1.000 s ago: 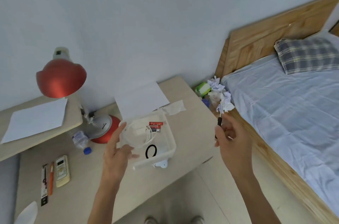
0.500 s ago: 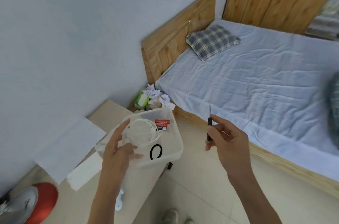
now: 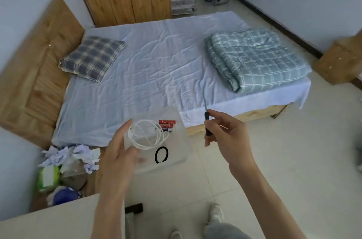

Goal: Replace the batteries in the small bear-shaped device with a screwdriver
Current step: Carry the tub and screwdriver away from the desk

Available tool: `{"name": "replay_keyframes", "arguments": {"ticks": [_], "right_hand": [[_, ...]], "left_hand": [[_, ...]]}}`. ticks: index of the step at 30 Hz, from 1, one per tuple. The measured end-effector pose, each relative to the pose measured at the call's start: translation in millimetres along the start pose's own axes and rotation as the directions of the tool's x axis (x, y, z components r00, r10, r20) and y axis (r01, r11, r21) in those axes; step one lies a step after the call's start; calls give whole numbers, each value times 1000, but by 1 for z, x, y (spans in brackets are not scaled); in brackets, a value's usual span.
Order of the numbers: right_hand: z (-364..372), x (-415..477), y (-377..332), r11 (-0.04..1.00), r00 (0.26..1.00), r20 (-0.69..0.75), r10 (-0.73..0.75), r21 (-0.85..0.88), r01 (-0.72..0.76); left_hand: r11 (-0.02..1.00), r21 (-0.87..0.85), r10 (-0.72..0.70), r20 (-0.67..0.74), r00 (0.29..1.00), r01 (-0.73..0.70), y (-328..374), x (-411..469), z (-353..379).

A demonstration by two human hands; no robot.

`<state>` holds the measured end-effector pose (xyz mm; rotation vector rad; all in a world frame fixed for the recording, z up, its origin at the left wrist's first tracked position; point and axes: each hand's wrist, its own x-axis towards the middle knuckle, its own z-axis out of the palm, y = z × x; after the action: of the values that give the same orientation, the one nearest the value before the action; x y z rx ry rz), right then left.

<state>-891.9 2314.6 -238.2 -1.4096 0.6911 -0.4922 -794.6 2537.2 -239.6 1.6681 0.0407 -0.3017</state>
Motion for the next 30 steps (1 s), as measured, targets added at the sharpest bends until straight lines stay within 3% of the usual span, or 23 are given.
{"name": "replay_keyframes", "arguments": {"ticks": [8, 14, 21, 30], "right_hand": [[-154, 71, -19, 998, 970, -242, -22, 50, 35], [-301, 125, -37, 998, 918, -396, -9, 54, 33], [-446, 168, -65, 999, 835, -550, -3, 41, 30], [-575, 247, -70, 998, 704, -709, 30, 65, 23]], "left_hand": [[984, 156, 42, 286, 957, -90, 31, 29, 187], [964, 199, 55, 496, 866, -175, 42, 32, 366], [974, 119, 75, 634, 770, -192, 67, 12, 551], [969, 104, 69, 756, 651, -223, 89, 24, 742]]}}
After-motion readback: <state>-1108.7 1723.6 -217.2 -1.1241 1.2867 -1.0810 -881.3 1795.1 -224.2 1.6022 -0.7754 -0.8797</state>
